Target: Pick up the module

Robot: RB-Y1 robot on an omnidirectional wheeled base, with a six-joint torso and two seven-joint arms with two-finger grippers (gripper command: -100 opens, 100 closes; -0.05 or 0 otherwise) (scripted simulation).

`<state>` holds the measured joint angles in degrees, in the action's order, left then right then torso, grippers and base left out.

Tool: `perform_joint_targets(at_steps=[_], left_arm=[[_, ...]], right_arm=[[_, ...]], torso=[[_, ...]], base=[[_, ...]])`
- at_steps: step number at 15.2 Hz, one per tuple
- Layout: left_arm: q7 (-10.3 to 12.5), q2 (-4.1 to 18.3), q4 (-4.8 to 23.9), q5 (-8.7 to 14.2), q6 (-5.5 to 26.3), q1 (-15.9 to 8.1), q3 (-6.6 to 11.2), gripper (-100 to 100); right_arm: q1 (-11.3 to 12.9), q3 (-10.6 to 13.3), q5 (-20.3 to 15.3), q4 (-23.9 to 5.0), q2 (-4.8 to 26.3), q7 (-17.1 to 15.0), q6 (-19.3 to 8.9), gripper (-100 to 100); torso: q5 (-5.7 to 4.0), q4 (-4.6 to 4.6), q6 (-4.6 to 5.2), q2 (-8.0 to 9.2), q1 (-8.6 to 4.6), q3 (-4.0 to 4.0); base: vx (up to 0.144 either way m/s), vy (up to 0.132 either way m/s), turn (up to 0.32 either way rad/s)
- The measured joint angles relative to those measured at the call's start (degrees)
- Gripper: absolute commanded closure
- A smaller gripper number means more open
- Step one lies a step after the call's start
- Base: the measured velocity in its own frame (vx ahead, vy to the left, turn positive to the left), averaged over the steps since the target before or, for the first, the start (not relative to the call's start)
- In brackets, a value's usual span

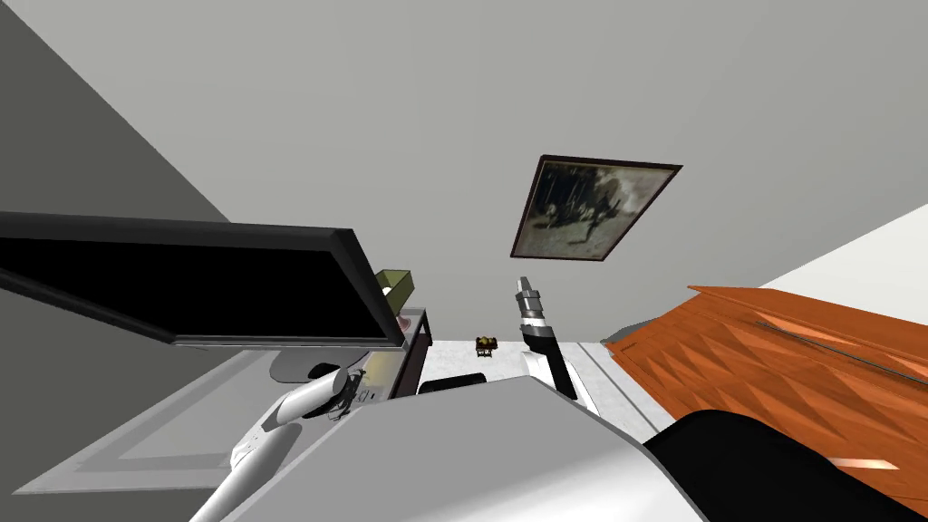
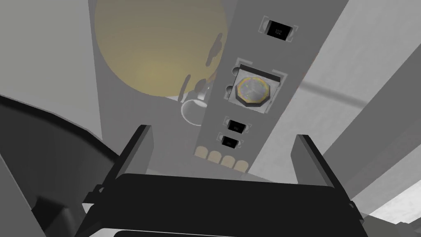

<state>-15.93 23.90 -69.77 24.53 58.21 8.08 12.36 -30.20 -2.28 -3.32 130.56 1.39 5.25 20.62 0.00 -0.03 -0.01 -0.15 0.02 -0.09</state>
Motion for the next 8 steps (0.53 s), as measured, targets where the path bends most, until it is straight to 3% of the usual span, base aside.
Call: perform_joint_targets(at_steps=[6, 8], left_arm=[[-1.41, 0.06, 4.90, 1.92, 5.13, -1.46, 0.83, -100], [-1.43, -0.16, 4.98, 2.23, 6.71, -1.23, 0.96, -100]], right_arm=[[0.00, 0.00, 0.00, 0.00, 0.00, 0.00, 0.00, 0], [0.00, 0.00, 0.00, 0.00, 0.00, 0.00, 0.00, 0]], torso=[[0.01, 0.00, -0.01, 0.01, 0.01, 0.00], [0.00, 0.00, -0.01, 0.02, -0.02, 0.01]], base=[[0.015, 0.029, -0.119], [0.010, 0.019, -0.056]])
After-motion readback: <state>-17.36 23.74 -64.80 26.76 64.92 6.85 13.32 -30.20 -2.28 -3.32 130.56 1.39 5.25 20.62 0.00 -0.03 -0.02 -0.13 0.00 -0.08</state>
